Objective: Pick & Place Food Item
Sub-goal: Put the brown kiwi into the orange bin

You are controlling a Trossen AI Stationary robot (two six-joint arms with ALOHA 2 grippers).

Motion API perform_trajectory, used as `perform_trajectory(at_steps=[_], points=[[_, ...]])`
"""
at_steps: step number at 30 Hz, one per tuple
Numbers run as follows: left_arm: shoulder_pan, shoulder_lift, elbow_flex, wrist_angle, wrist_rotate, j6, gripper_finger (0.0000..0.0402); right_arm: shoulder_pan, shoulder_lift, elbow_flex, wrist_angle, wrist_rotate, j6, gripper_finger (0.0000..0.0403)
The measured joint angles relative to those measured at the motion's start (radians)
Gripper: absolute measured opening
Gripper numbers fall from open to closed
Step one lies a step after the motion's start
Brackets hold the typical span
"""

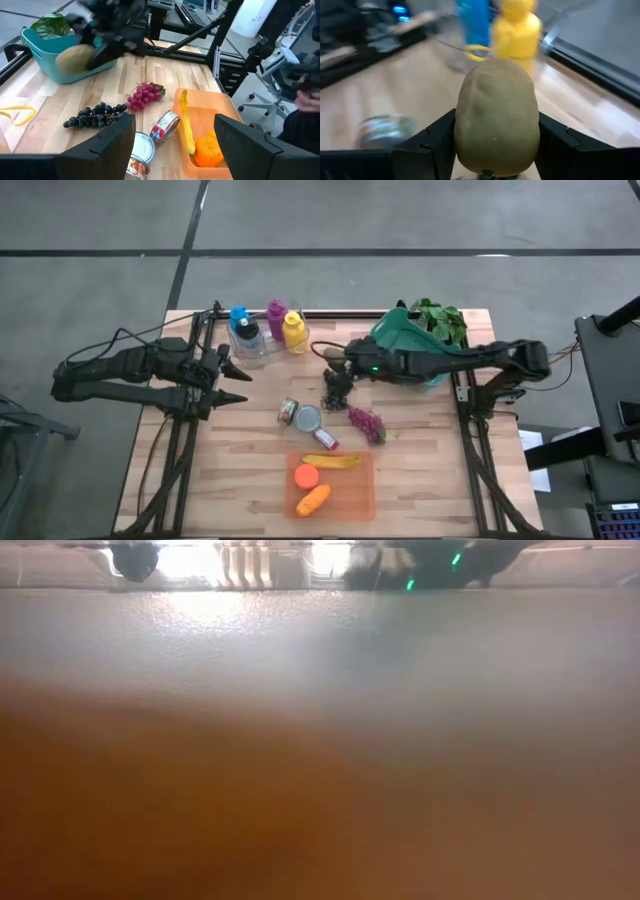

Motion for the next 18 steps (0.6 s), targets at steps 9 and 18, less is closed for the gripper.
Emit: perform_trajectory(at_steps=[9, 18], points=[[0.000, 0.000, 0.000, -0.005, 0.000, 0.000, 0.0275, 0.108, -0.298, -0.181, 0.113, -0.226, -0.077, 0.0201], [0.000, 0.000, 0.000, -0.009, 0.000, 0.000, 0.0275, 0.288, -0.392, -0.303, 0.237, -0.246, -0.095, 0.0201]])
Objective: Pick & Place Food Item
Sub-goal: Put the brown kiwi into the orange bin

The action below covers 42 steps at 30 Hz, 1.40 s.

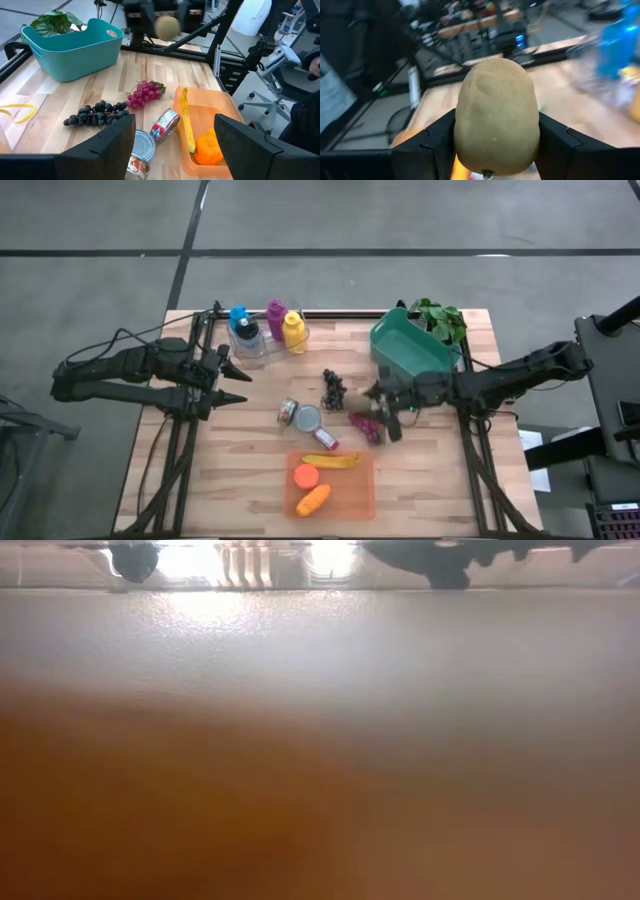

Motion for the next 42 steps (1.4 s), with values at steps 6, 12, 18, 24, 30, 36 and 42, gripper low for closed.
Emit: perform_trajectory(at_steps=[6, 12, 18, 24, 30, 36, 42], points=[[0.000, 0.000, 0.000, -0.001, 0.000, 0.000, 0.0275, 0.131, 0.067, 0.001, -0.002, -0.014, 0.006, 0.0201], [0.000, 0.000, 0.000, -0.001, 0.000, 0.000, 0.0275, 0.231, 0.210, 0.059, -0.015, 0.081, 0.109, 0.0201], [0.000, 0.000, 0.000, -0.002, 0.000, 0.000, 0.0275, 0.277, 0.387, 0.156, -0.018, 0.085, 0.257, 0.0201], [0.000, 0.000, 0.000, -0.002, 0.000, 0.000, 0.0275, 0.325, 0.513, 0.246, -0.102, 0.082, 0.382, 0.0201], [0.000, 0.000, 0.000, -0.002, 0.000, 0.000, 0.0275, 0.356, 0.583, 0.302, -0.174, 0.083, 0.483, 0.0201], [0.000, 0.000, 0.000, -0.002, 0.000, 0.000, 0.0275, 0.365, 0.645, 0.358, -0.255, 0.081, 0.547, 0.0201], [0.000, 0.000, 0.000, -0.002, 0.000, 0.000, 0.0275, 0.379, 0.713, 0.412, -0.293, 0.095, 0.548, 0.0201]])
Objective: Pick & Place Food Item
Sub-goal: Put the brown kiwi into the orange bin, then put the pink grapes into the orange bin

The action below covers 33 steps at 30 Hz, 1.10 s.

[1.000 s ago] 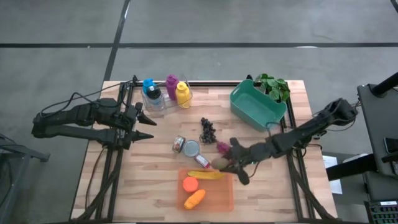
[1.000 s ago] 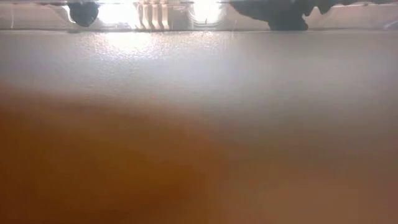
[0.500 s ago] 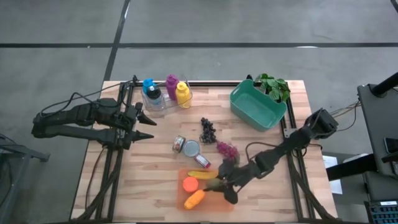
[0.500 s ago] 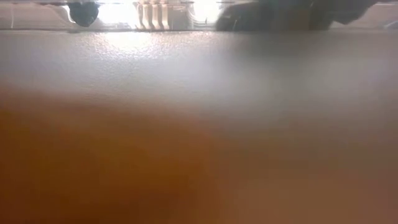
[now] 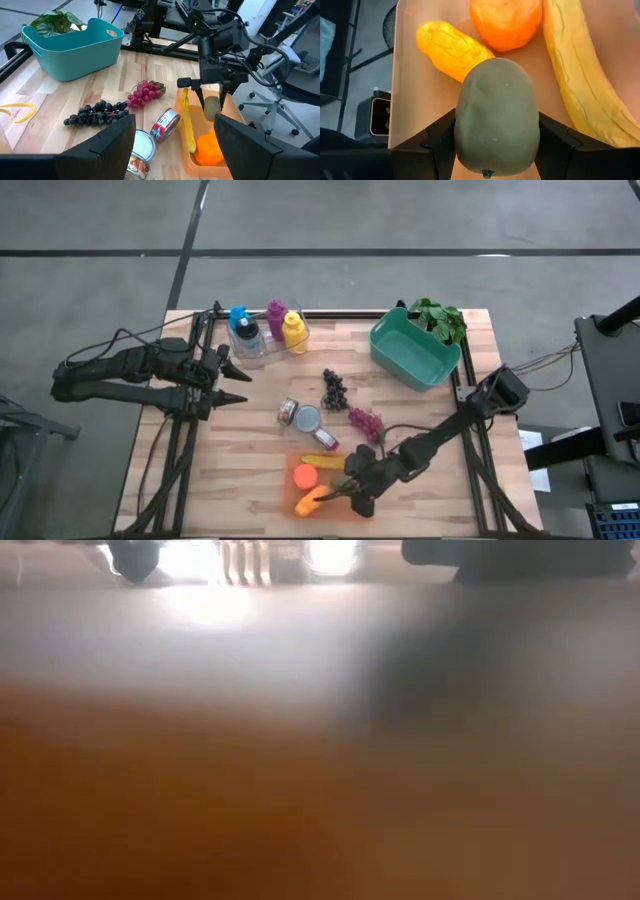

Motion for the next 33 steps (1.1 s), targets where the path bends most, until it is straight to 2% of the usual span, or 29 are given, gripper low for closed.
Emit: perform_trajectory(at_steps=[5, 12, 16, 24, 33], points=[[0.000, 0.000, 0.000, 0.000, 0.000, 0.000, 0.0275, 0.001, 0.013, 0.018, -0.011, 0.000, 0.000, 0.0210], [0.000, 0.000, 0.000, 0.000, 0.000, 0.000, 0.0275, 0.001, 0.008, 0.008, -0.011, 0.023, 0.002, 0.0289], [0.000, 0.000, 0.000, 0.000, 0.000, 0.000, 0.0275, 0.001, 0.008, 0.010, -0.014, 0.023, 0.003, 0.0316], [0.000, 0.000, 0.000, 0.000, 0.000, 0.000, 0.0275, -0.004, 0.001, 0.029, -0.066, 0.018, 0.000, 0.0324], [0.000, 0.000, 0.000, 0.000, 0.000, 0.000, 0.0275, -0.032, -0.080, 0.046, -0.147, 0.044, -0.062, 0.0325]])
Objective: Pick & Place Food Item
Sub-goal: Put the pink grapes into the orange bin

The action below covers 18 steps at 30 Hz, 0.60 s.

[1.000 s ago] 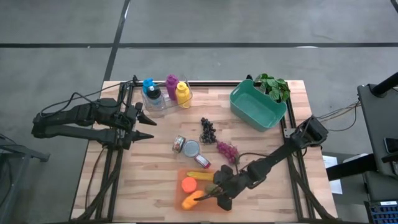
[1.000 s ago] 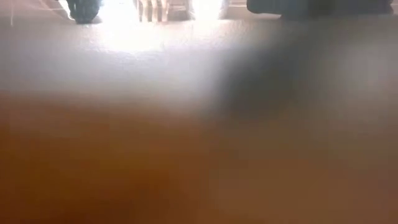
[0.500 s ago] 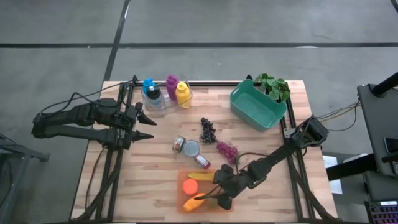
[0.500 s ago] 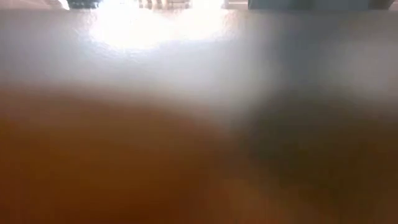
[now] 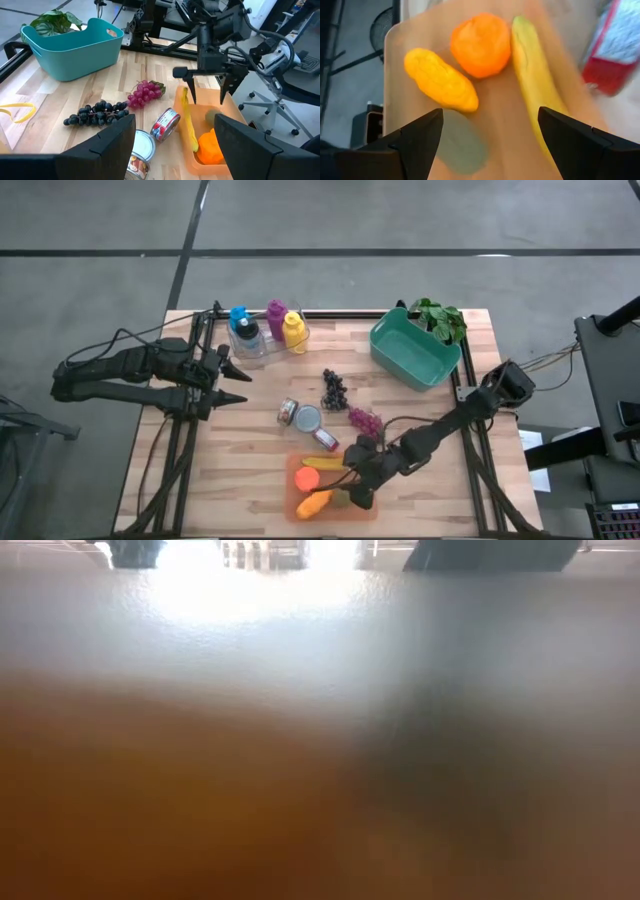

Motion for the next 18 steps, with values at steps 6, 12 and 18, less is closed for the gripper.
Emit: perform_trajectory(at_steps=[6, 12, 18], points=[[0.000, 0.000, 0.000, 0.000, 0.000, 0.000, 0.0275, -0.020, -0.108, -0.008, -0.070, 0.144, -0.017, 0.0325], [0.000, 0.000, 0.000, 0.000, 0.000, 0.000, 0.0275, -0.092, -0.232, -0.013, -0.270, 0.180, 0.232, 0.0325], [0.000, 0.000, 0.000, 0.000, 0.000, 0.000, 0.0275, -0.118, -0.299, -0.014, -0.499, 0.177, 0.375, 0.0325]])
